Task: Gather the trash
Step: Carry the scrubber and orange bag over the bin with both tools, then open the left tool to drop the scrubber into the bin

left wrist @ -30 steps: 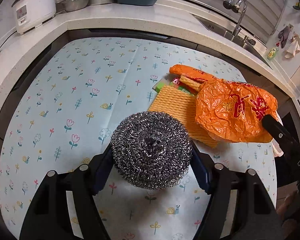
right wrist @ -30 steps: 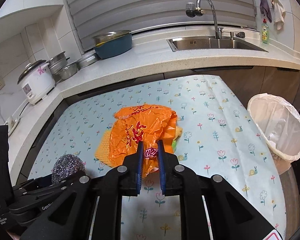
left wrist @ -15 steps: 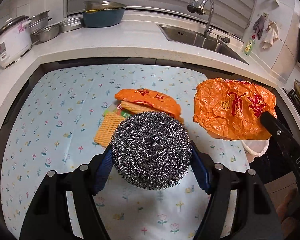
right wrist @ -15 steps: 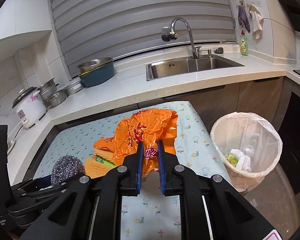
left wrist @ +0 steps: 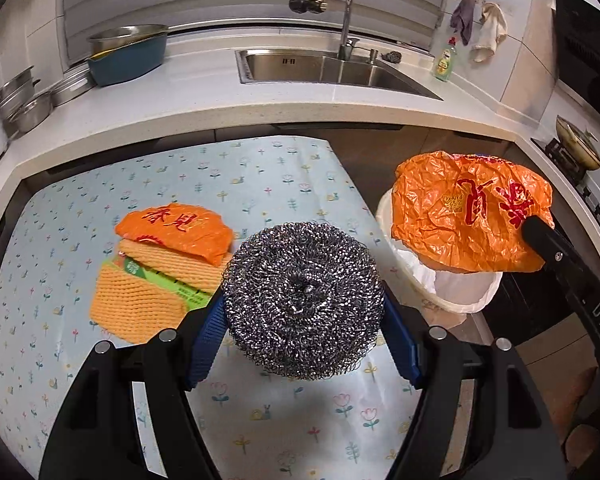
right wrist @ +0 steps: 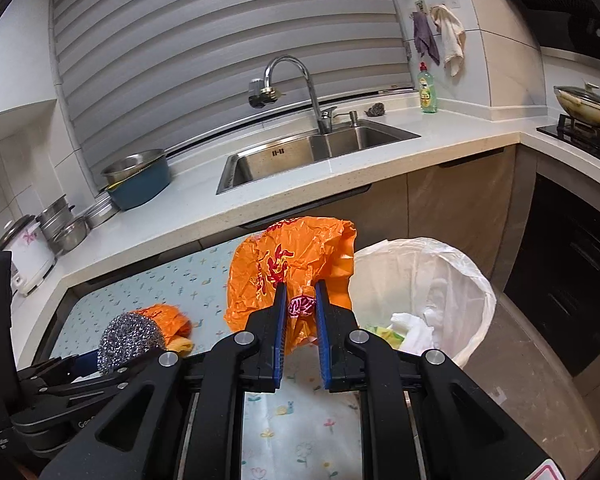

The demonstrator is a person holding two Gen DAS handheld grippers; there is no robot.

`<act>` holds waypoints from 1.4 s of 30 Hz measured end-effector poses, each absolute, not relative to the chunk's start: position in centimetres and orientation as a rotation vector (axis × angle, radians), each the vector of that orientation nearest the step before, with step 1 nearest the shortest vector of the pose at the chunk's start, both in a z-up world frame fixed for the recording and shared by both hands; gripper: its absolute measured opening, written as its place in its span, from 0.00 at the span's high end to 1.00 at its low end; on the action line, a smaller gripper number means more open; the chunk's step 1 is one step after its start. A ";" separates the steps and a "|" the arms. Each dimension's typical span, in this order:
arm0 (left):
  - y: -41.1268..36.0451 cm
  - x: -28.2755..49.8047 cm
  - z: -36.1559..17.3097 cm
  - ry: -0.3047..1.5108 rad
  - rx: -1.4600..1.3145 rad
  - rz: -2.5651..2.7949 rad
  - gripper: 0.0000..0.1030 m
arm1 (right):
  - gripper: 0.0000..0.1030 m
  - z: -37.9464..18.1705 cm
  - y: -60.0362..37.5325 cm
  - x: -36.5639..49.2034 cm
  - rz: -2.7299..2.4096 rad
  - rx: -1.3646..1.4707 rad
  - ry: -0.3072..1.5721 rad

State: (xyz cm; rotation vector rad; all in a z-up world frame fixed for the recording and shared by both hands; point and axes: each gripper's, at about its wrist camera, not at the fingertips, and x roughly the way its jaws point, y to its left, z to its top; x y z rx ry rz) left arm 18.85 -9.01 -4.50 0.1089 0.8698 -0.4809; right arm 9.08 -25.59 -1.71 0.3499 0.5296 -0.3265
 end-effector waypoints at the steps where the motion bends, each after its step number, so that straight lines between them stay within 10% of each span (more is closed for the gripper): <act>1: -9.8 18.8 -4.6 0.868 0.120 -0.492 0.34 | 0.87 -1.8 -26.3 8.9 -0.338 0.355 0.528; 42: -28.5 21.7 -8.7 0.845 0.304 -0.748 0.26 | 0.87 -6.9 -41.1 8.2 -0.536 0.467 0.526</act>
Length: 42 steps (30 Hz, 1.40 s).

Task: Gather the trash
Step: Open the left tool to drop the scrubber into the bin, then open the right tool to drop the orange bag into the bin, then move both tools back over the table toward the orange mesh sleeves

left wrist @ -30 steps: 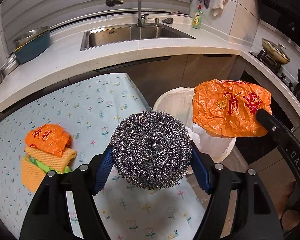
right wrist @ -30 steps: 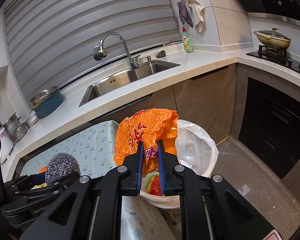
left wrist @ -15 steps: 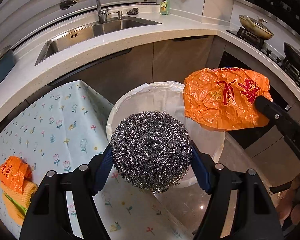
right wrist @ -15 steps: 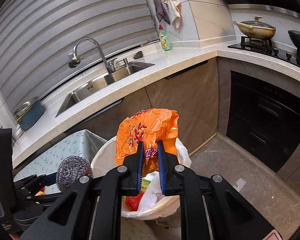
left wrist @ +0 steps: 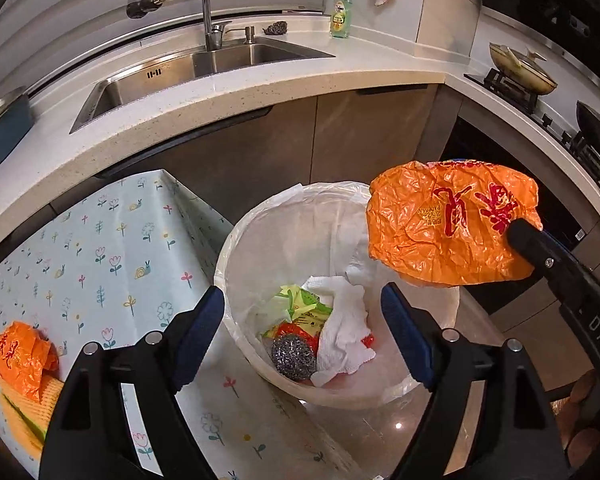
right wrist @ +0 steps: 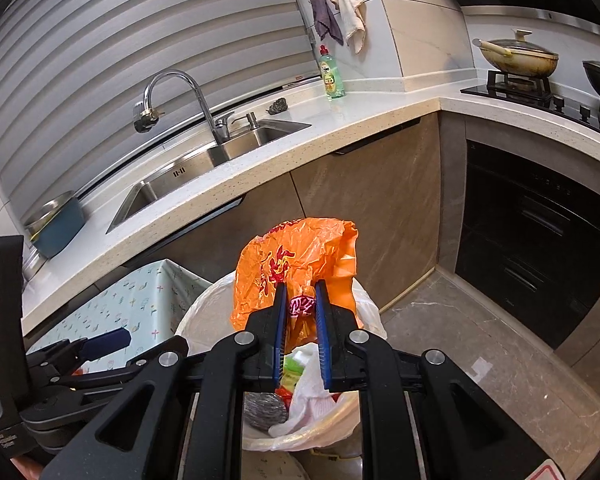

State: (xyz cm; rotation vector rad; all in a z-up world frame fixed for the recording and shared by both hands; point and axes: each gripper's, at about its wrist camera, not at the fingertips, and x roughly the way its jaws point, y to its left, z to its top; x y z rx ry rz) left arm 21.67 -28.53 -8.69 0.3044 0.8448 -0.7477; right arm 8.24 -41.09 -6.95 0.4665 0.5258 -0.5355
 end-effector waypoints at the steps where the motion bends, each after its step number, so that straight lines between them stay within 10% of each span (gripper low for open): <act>1: -28.4 21.7 -8.5 0.839 0.302 -0.742 0.26 | 0.87 -7.0 -41.0 8.3 -0.532 0.465 0.526; 42: -10.8 25.0 -4.7 0.790 0.090 -0.432 0.13 | 0.62 -3.7 -29.1 14.1 -0.337 0.359 0.565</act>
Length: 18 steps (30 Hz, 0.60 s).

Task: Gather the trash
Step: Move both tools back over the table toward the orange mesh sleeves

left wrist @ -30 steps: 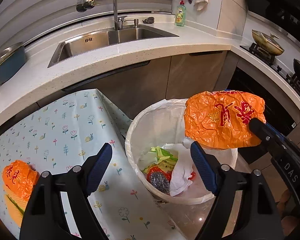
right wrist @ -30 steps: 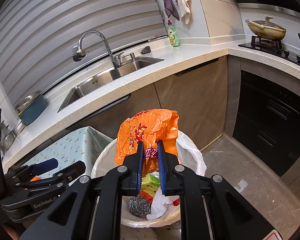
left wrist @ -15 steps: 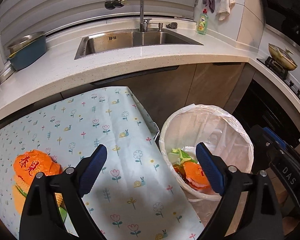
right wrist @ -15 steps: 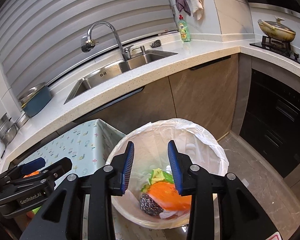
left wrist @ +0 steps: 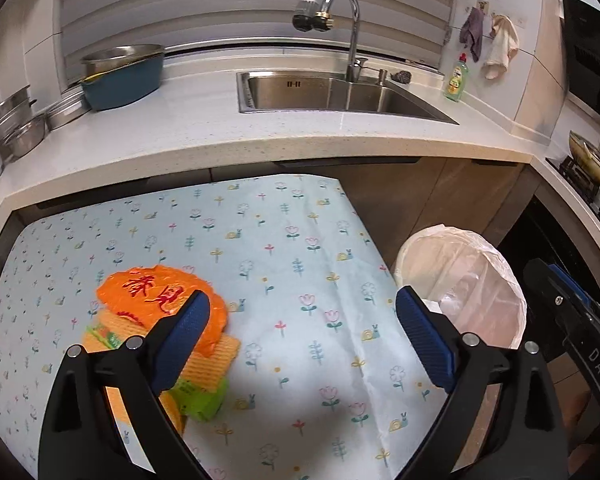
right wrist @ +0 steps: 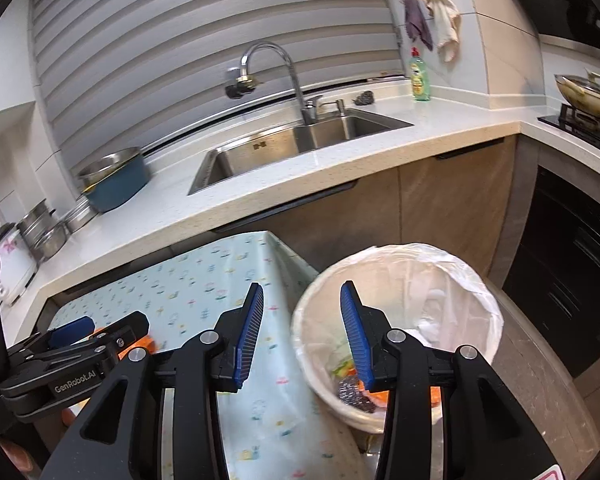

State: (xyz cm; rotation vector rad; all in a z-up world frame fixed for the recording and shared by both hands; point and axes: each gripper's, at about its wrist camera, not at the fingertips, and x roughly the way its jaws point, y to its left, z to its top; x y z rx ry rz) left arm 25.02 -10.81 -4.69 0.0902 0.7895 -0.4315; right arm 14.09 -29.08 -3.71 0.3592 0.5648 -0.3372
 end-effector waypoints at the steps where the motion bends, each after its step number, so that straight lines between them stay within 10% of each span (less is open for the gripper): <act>1: -10.0 25.0 -4.6 0.791 0.081 -0.419 0.13 | 0.62 -3.5 -28.4 14.2 -0.328 0.354 0.565; 18: 4.5 25.4 -6.3 0.891 -0.021 -0.192 0.12 | 0.61 -3.3 -15.5 16.9 -0.150 0.266 0.623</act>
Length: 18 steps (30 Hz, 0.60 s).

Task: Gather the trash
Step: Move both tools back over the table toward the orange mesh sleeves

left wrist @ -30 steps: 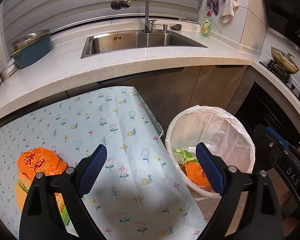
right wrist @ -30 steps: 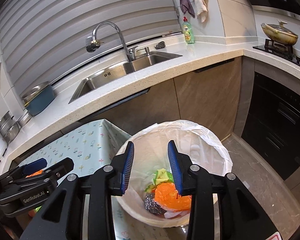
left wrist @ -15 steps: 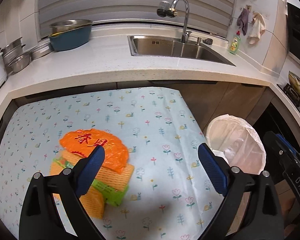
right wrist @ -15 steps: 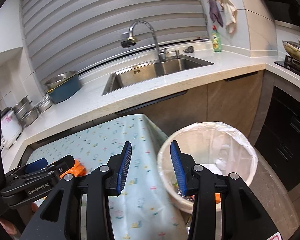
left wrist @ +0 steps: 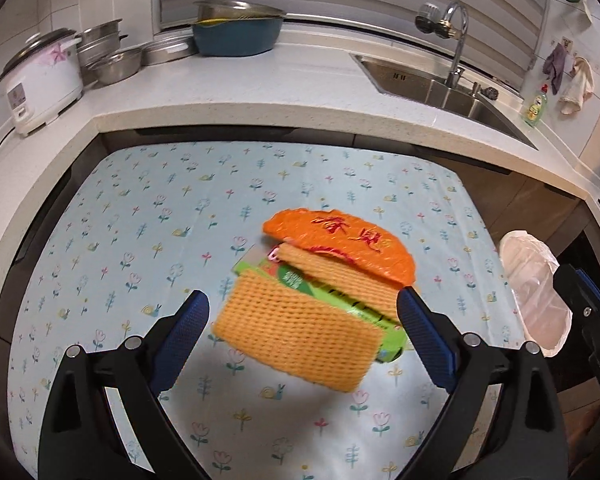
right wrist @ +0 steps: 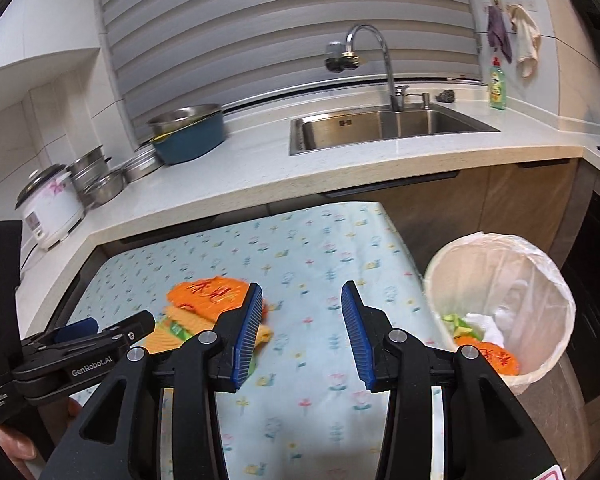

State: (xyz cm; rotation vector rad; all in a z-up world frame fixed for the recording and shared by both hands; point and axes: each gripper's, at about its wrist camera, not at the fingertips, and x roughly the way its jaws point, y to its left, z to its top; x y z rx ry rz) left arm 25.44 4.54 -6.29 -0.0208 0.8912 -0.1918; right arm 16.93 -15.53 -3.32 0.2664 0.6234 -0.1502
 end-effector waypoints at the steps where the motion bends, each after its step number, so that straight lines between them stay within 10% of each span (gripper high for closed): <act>1: 5.4 25.5 -6.7 0.909 -0.036 -0.180 0.12 | 0.61 -3.4 -14.9 17.1 -0.143 0.263 0.628; 18: 10.0 28.0 -13.8 1.155 -0.298 -0.152 0.28 | 0.61 -5.9 -10.4 19.0 -0.108 0.243 0.695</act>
